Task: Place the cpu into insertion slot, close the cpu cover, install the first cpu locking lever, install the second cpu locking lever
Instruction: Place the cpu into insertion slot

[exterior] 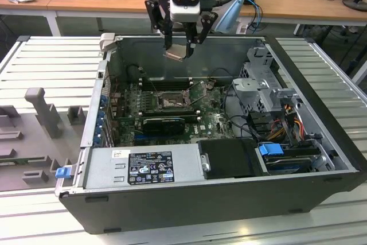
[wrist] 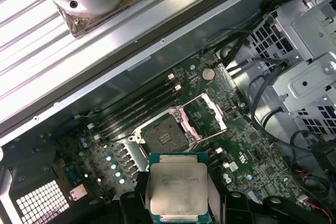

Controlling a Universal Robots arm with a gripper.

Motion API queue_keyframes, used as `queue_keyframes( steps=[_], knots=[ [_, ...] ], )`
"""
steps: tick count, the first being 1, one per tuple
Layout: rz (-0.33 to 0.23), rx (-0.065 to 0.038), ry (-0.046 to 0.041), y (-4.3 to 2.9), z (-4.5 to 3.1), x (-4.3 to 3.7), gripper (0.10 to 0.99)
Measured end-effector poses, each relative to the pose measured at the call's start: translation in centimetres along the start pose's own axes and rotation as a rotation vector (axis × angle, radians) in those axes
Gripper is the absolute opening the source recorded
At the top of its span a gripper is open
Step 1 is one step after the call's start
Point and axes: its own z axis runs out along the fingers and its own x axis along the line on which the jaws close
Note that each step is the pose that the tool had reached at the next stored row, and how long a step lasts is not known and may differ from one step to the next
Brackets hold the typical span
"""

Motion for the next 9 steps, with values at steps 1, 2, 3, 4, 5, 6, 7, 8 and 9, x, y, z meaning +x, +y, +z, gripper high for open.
queue_keyframes(
  steps=[1,2,3,4,5,6,7,8,9],
  knots=[
    [0.009,0.000,-0.0008,0.00,0.00,0.00,0.529],
    [0.016,0.000,-0.0015,0.00,0.01,0.00,0.529],
    [0.031,-0.001,-0.0027,0.00,0.02,0.00,0.529],
    [0.044,-0.001,-0.0039,0.00,0.03,0.00,0.529],
    [0.053,-0.001,-0.0047,0.00,0.03,0.00,0.529],
    [0.064,-0.001,-0.0057,0.00,0.04,0.00,0.529],
    [0.074,-0.002,-0.0065,0.00,0.07,0.00,0.529],
    [0.094,-0.002,-0.0083,-0.01,0.17,0.00,0.529],
    [0.098,-0.002,-0.0086,-0.02,0.27,-0.01,0.529]
  ],
)
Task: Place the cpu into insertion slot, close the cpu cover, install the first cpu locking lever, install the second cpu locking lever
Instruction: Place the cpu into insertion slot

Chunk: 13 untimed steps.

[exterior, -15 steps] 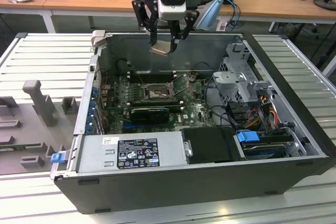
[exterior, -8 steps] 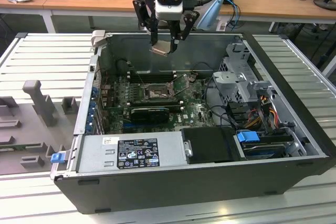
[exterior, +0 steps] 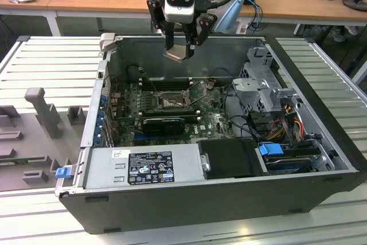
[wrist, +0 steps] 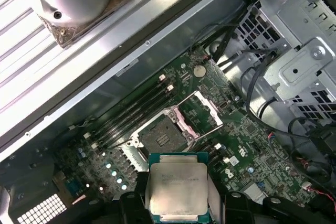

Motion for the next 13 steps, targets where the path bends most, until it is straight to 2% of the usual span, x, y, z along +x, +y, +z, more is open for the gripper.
queue_keyframes(
  steps=[5,11,13],
  knots=[
    [0.006,0.005,0.0013,-0.04,0.48,-0.01,0.529],
    [0.150,0.003,-0.0119,-0.06,0.67,-0.02,0.529],
    [0.168,0.002,-0.0136,-0.06,0.70,-0.02,0.529]
  ],
)
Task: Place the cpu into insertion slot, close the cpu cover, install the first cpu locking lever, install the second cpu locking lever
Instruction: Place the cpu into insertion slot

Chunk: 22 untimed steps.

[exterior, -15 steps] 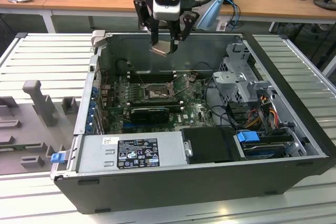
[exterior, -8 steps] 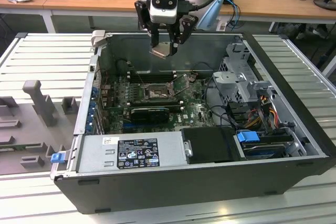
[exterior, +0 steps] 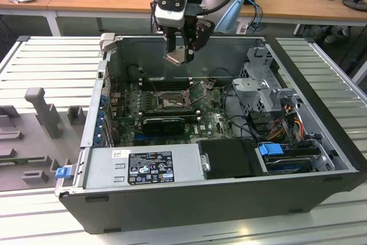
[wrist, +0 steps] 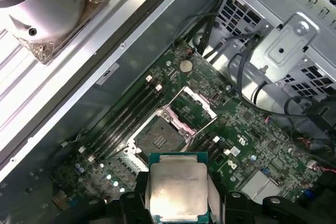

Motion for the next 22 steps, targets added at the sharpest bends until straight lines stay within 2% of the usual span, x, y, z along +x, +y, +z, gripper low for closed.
queue_keyframes(
  steps=[13,22],
  knots=[
    [0.178,-0.004,-0.0150,0.00,0.16,-0.01,0.529],
    [0.266,-0.006,-0.0222,0.01,0.21,-0.03,0.529]
  ],
)
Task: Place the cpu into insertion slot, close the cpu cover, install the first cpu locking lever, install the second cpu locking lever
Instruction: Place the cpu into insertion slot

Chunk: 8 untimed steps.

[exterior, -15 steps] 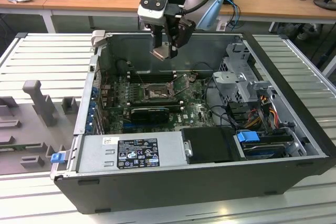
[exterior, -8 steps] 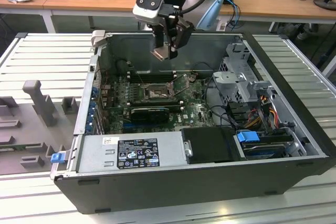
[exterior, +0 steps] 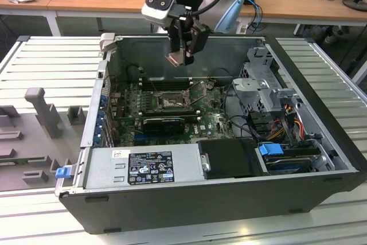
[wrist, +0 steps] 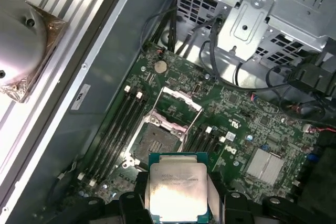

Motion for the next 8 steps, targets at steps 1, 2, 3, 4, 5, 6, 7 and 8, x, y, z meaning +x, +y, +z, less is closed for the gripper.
queue_keyframes(
  steps=[1,2,3,4,5,6,7,8],
  knots=[
    [0.010,0.000,-0.0008,0.00,0.01,0.00,0.529],
    [0.023,0.000,-0.0018,0.00,0.01,0.00,0.529],
    [0.032,-0.001,-0.0026,0.00,0.02,0.00,0.529],
    [0.041,-0.001,-0.0033,0.00,0.03,0.00,0.529],
    [0.052,-0.001,-0.0042,0.01,0.03,0.00,0.529],
    [0.061,-0.001,-0.0049,0.01,0.04,-0.01,0.529],
    [0.076,-0.002,-0.0062,0.01,0.05,-0.01,0.529],
    [0.086,-0.002,-0.0071,0.01,0.05,-0.01,0.529]
  ],
)
